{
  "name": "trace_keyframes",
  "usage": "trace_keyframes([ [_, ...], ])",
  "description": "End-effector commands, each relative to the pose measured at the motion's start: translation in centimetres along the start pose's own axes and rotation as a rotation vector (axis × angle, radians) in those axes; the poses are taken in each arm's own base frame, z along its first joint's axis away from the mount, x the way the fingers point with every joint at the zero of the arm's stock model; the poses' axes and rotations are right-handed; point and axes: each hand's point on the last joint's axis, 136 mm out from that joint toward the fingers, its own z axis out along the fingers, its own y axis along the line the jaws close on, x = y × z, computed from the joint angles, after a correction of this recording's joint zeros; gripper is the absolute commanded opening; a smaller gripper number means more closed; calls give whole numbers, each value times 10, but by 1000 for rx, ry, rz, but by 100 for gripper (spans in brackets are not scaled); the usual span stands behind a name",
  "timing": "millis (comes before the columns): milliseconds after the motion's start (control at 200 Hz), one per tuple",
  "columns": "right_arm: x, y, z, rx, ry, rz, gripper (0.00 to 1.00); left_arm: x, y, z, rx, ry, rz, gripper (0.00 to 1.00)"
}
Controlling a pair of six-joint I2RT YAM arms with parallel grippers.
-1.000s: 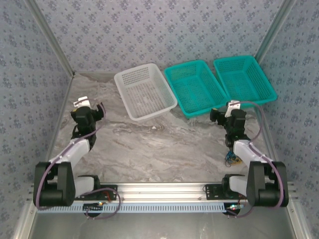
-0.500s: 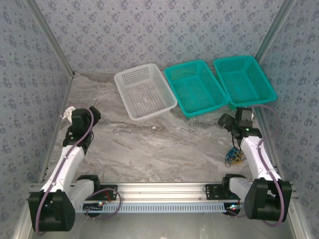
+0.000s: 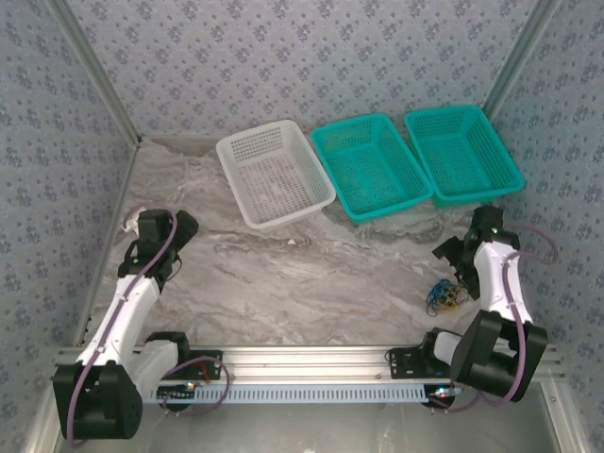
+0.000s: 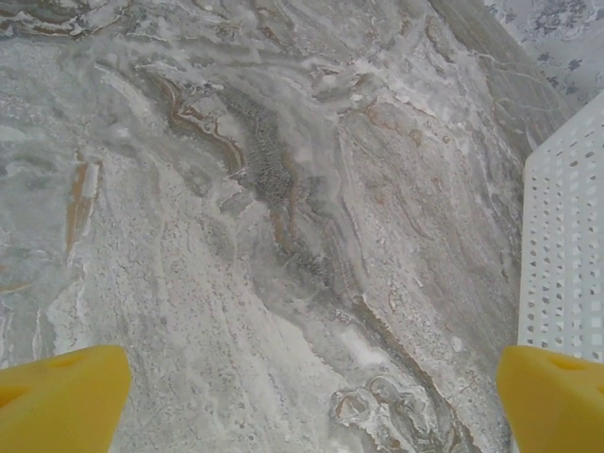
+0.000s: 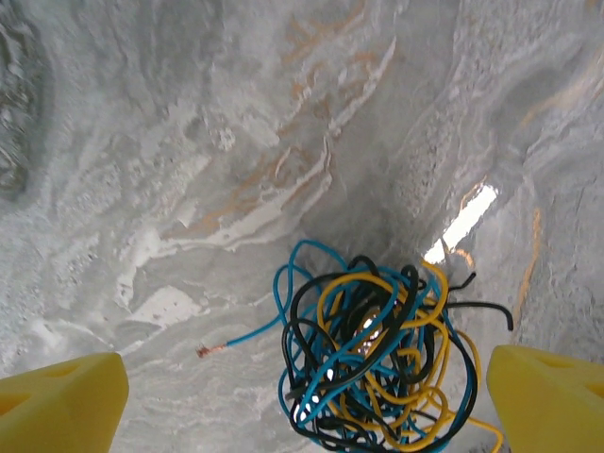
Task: Untangle the cables
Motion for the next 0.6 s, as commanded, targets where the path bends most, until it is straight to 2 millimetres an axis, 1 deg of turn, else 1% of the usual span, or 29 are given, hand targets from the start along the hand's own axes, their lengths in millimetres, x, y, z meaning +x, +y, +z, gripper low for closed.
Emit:
trace_keyframes([
  [0,15,-8,-1,41,82,23,100,-8,-16,-8,60,-8,-46,99],
  [55,16,-11,4,53,82,26,100,-6,-22,-7,93,4,-56,100],
  [135,19,-8,14,32,94,40,97,-4,-27,-5,125,13,-52,99],
  [205,22,-5,23,15,110,37,92,-3,-25,-4,117,13,-51,99],
  [280,27,-7,34,27,136,35,89,-2,-23,-4,111,15,-52,99],
  [355,31,-8,40,37,146,29,86,0,-22,-4,113,15,-55,99],
  [435,32,-8,43,35,130,16,76,0,-19,-5,98,16,-48,99],
  [495,31,-8,43,28,104,-4,64,0,-18,-5,88,17,-40,99],
  [545,32,-6,42,16,88,-16,56,2,-18,-3,91,23,-11,99],
  [595,35,-2,41,-7,82,-29,51,5,-19,-2,108,23,30,99],
])
